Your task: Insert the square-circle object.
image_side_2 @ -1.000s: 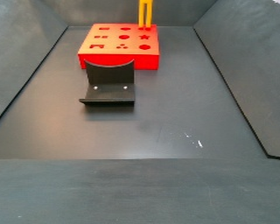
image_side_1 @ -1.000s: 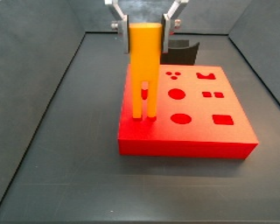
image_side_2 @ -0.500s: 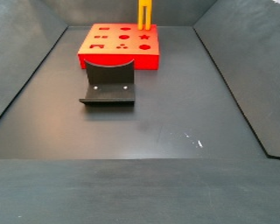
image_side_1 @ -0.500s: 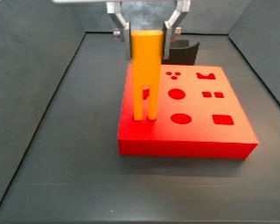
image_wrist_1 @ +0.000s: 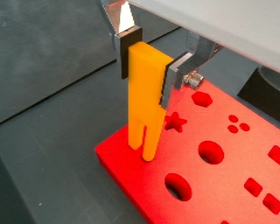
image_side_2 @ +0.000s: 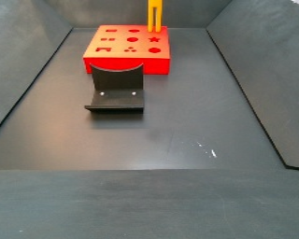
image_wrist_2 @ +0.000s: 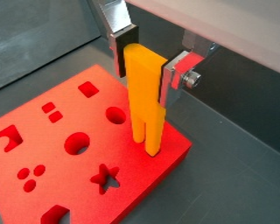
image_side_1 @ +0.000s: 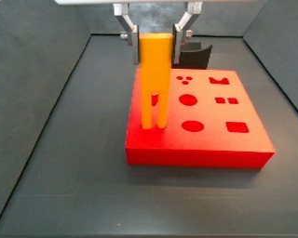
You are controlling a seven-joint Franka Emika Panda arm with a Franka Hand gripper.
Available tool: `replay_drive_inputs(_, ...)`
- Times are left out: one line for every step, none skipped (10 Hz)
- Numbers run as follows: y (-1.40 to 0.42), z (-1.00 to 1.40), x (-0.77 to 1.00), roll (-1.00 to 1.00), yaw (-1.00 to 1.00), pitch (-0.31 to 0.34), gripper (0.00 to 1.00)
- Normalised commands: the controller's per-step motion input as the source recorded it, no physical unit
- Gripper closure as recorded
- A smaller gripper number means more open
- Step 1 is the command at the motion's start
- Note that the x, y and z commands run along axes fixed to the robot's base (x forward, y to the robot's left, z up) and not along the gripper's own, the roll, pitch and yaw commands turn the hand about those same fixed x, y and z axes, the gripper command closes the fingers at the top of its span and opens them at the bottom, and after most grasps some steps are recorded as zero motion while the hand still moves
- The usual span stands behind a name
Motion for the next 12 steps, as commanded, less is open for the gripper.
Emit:
replay_drive_inputs(0.1,-0.09,0.07,0.01,0.0,0.0,1.0)
replay_drive_inputs(0.0,0.0,0.03,0.0,0.0,0.0,1.0)
replay_drive_inputs(0.05,0.0,0.0,0.0,0.0,0.0,1.0)
replay_drive_inputs(-0.13,-0.43,0.0,0.11,0.0,0.0,1.0)
replay_drive_inputs(-0.2,-0.66,0.0,0.16,-0.04,0.003,1.0)
replay_drive_inputs(-0.2,-0.72,0.09,0.18,-0.11,0.014,1.0)
replay_drive_inputs(-0.19,-0.66,0.14,0.16,-0.12,0.016,1.0)
replay_drive_inputs(-0.23,-0.7,0.22,0.1,-0.13,0.0,1.0)
replay_drive_inputs(-0.18,-0.86,0.38,0.1,-0.17,0.0,1.0)
replay_drive_inputs(-0.09,-1.0,0.27,0.07,-0.16,0.0,1.0)
replay_drive_inputs(-0.06,-1.0,0.23,0.02,-0.16,0.0,1.0)
replay_drive_inputs(-0.07,-1.0,0.22,0.02,-0.15,0.0,1.0)
